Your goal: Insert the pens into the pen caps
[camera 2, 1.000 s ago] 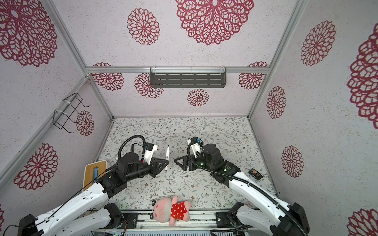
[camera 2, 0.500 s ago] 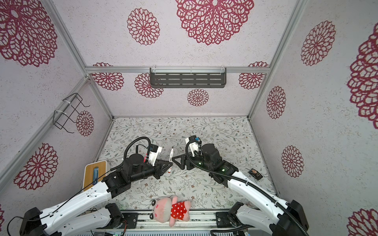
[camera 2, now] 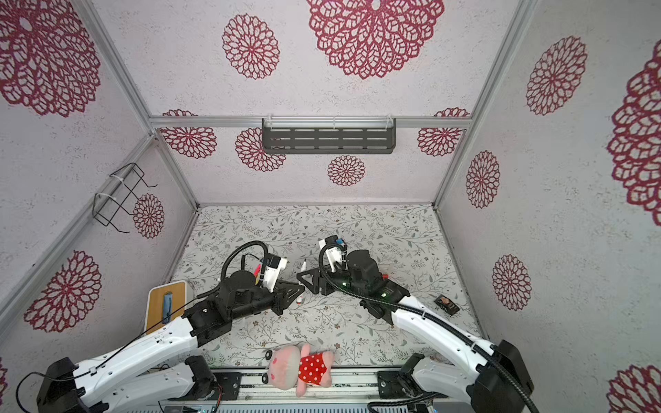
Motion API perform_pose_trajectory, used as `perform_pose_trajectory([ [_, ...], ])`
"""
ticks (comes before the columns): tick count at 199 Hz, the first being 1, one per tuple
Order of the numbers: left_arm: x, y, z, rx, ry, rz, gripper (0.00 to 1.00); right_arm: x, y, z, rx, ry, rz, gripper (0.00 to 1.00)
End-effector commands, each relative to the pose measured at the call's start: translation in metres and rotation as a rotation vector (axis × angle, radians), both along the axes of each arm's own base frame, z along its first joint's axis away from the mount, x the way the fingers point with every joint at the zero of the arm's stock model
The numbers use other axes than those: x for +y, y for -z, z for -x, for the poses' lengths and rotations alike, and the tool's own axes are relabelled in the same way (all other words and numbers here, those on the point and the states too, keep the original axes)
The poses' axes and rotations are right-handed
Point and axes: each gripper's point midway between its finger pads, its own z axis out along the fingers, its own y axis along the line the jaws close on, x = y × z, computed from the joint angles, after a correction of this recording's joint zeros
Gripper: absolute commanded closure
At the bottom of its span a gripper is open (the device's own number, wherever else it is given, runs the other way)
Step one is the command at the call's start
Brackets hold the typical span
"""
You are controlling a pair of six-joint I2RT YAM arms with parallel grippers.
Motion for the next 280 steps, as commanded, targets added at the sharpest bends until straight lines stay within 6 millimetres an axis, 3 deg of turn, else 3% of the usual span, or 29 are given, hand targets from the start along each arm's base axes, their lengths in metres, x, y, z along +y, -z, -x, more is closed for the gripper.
perform_pose_trajectory([
  [1,-0.007,-0.017,-0.001,-0.044,0.004,0.036,0.90,0.007,-0.027,-0.001,-0.049,-0.009,-0.068,0.39],
  [38,-0.009,-0.016,0.001,-0.046,0.004,0.031,0.90,0.010,-0.024,-0.001,-0.038,-0.007,-0.077,0.53],
  [186,-0.012,-0.022,0.000,-0.062,0.000,0.051,0.89,0.010,-0.008,0.005,-0.012,-0.001,-0.055,0.86],
  [200,-0.013,-0.022,0.002,-0.057,0.013,0.050,0.83,0.009,-0.010,0.005,-0.018,0.000,-0.059,0.87],
  [206,-0.013,-0.021,0.003,-0.055,0.016,0.049,0.75,0.009,-0.010,0.004,-0.020,0.001,-0.058,0.88],
  [219,-0.014,-0.021,0.005,-0.054,0.030,0.046,0.49,0.008,-0.011,0.005,-0.023,0.000,-0.058,0.88],
  [231,-0.014,-0.019,0.006,-0.055,0.037,0.024,0.35,0.007,-0.012,0.005,-0.030,0.004,-0.054,0.88],
  [280,-0.017,-0.013,0.012,-0.035,0.089,-0.036,0.35,0.007,-0.021,0.007,-0.052,-0.004,-0.067,0.89],
])
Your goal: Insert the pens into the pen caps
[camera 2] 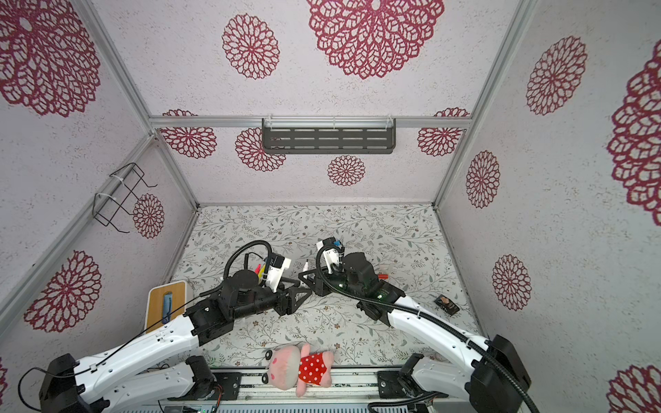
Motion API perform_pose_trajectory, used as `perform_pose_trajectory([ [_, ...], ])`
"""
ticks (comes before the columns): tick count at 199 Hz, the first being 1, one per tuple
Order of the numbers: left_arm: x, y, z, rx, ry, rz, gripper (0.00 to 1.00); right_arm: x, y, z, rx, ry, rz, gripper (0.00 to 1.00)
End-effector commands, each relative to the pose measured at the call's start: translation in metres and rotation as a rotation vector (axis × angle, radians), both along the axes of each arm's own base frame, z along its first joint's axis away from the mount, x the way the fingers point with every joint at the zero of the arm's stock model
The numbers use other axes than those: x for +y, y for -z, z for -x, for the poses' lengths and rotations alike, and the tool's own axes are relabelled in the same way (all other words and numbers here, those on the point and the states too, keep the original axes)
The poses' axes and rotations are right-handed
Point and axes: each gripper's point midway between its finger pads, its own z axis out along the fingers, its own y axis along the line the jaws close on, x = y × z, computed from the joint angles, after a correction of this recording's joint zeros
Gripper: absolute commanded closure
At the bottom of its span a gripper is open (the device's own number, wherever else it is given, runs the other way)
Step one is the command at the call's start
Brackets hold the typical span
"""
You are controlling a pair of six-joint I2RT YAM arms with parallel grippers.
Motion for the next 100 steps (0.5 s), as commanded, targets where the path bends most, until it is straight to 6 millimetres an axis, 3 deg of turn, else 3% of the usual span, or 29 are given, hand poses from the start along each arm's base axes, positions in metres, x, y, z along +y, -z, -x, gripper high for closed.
perform_pose_trajectory([
  [1,-0.0072,-0.0024,0.0086,0.002,0.057,-0.020,0.36,-0.0003,-0.0273,0.0062,-0.066,-0.018,-0.056,0.89],
  [55,-0.0132,-0.0004,0.0110,0.026,0.084,-0.007,0.44,-0.0019,-0.0342,0.0075,-0.083,-0.016,-0.082,0.89],
  [100,-0.0132,-0.0044,0.0110,0.015,0.084,0.003,0.61,-0.0018,-0.0347,0.0091,-0.079,-0.020,-0.098,0.89],
])
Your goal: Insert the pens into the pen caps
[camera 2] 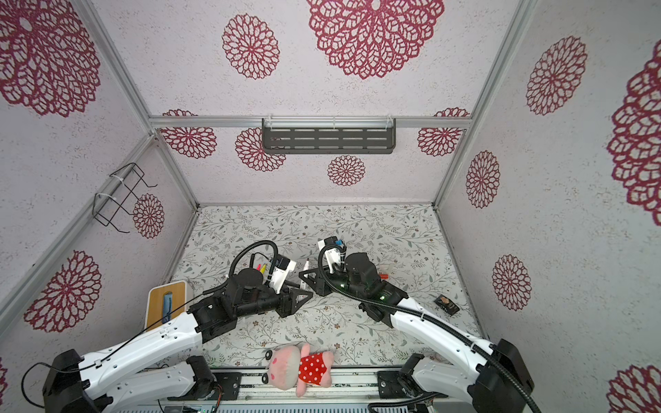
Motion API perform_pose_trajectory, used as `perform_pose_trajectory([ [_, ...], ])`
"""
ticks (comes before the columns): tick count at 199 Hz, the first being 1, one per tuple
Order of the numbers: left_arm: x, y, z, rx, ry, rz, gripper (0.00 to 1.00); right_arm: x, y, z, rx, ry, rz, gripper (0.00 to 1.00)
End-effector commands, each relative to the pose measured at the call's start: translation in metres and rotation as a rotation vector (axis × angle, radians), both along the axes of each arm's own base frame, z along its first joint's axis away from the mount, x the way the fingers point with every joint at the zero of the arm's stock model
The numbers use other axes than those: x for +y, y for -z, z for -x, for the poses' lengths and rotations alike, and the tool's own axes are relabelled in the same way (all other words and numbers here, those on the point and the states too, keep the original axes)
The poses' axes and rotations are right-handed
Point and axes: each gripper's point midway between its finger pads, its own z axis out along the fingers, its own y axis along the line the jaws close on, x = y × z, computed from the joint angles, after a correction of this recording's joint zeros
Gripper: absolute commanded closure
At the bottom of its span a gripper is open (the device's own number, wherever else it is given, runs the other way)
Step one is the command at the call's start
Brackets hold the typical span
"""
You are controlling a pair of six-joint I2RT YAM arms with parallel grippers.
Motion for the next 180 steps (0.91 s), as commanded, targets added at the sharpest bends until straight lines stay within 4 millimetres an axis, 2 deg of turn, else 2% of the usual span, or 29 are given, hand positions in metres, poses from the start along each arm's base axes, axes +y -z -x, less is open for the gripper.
perform_pose_trajectory([
  [1,-0.006,-0.016,0.003,-0.027,0.024,0.031,0.62,0.001,-0.023,0.007,-0.054,-0.021,-0.071,0.89],
  [35,-0.006,-0.016,0.003,-0.028,0.021,0.033,0.72,0.001,-0.021,0.007,-0.052,-0.020,-0.083,0.89],
  [72,-0.001,-0.014,0.000,-0.034,-0.003,0.022,1.00,0.000,-0.019,0.007,-0.047,-0.017,-0.080,0.89],
  [101,0.002,-0.011,-0.002,-0.036,-0.020,0.014,1.00,-0.002,-0.016,0.006,-0.044,-0.003,-0.072,0.85],
  [124,0.003,-0.008,-0.002,-0.039,-0.022,0.005,1.00,-0.007,-0.011,0.003,-0.030,0.031,-0.047,0.71],
  [150,0.012,-0.002,-0.009,-0.048,-0.086,-0.020,1.00,-0.017,-0.001,-0.004,-0.005,0.102,0.007,0.48],
  [166,0.022,0.002,-0.015,-0.058,-0.147,-0.035,1.00,-0.033,0.007,-0.011,0.020,0.193,0.061,0.27],
  [180,0.034,0.003,-0.020,-0.072,-0.206,-0.038,1.00,-0.054,0.015,-0.019,0.039,0.310,0.121,0.16],
])
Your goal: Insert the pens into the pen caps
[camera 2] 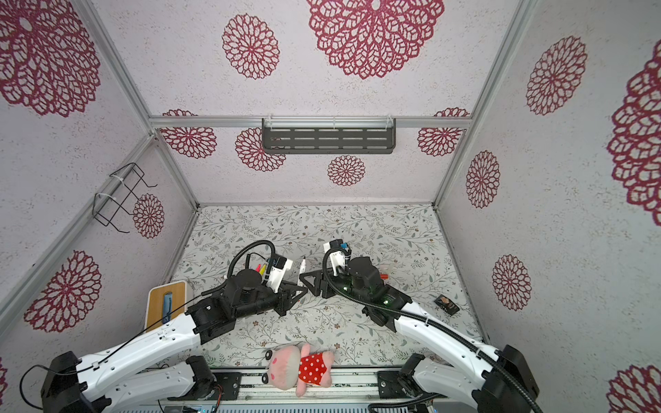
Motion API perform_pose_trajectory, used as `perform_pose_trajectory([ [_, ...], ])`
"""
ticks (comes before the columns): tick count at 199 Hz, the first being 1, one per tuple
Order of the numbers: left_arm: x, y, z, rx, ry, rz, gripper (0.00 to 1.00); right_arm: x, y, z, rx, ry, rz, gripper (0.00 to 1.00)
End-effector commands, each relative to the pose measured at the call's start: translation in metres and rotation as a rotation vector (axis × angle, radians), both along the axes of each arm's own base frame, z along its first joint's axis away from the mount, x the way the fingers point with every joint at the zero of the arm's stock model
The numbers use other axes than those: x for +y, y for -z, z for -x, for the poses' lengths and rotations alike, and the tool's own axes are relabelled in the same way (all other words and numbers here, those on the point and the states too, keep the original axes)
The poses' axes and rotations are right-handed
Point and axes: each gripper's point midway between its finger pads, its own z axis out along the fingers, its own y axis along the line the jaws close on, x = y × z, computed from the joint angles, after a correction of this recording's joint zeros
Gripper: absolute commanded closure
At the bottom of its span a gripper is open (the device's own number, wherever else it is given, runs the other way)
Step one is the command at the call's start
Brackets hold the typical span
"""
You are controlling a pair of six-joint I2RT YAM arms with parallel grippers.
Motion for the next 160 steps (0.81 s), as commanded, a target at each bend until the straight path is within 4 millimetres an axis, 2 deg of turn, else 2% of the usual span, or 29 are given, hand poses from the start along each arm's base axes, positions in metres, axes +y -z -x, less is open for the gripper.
perform_pose_trajectory([
  [1,0.020,0.002,-0.008,-0.038,-0.107,-0.015,1.00,-0.035,0.001,-0.015,0.009,0.201,0.082,0.15],
  [17,0.032,0.004,-0.012,-0.046,-0.167,-0.013,1.00,-0.062,0.004,-0.022,0.026,0.325,0.131,0.07],
  [23,0.036,0.004,-0.013,-0.046,-0.183,-0.012,1.00,-0.071,0.005,-0.024,0.035,0.368,0.144,0.01],
  [40,0.046,0.007,-0.016,-0.042,-0.217,-0.010,1.00,-0.099,0.008,-0.029,0.069,0.491,0.170,0.01],
  [51,0.050,0.008,-0.016,-0.041,-0.228,-0.006,1.00,-0.132,0.015,-0.034,0.122,0.641,0.221,0.01],
  [75,0.054,0.009,-0.015,-0.037,-0.238,-0.003,1.00,-0.188,0.027,-0.037,0.212,0.875,0.326,0.01],
  [102,0.059,0.013,-0.012,-0.025,-0.248,-0.016,1.00,-0.241,0.034,-0.033,0.357,1.142,0.401,0.01],
  [127,0.063,0.014,-0.011,-0.027,-0.260,-0.009,1.00,-0.253,0.028,-0.043,0.401,1.198,0.473,0.01],
  [134,0.064,0.013,-0.011,-0.029,-0.261,-0.005,1.00,-0.247,0.028,-0.051,0.417,1.145,0.460,0.01],
  [147,0.065,0.013,-0.011,-0.032,-0.269,-0.006,1.00,-0.225,0.027,-0.068,0.446,0.937,0.411,0.01],
  [160,0.065,0.013,-0.011,-0.032,-0.270,-0.005,1.00,-0.224,0.030,-0.076,0.480,0.897,0.408,0.01],
])
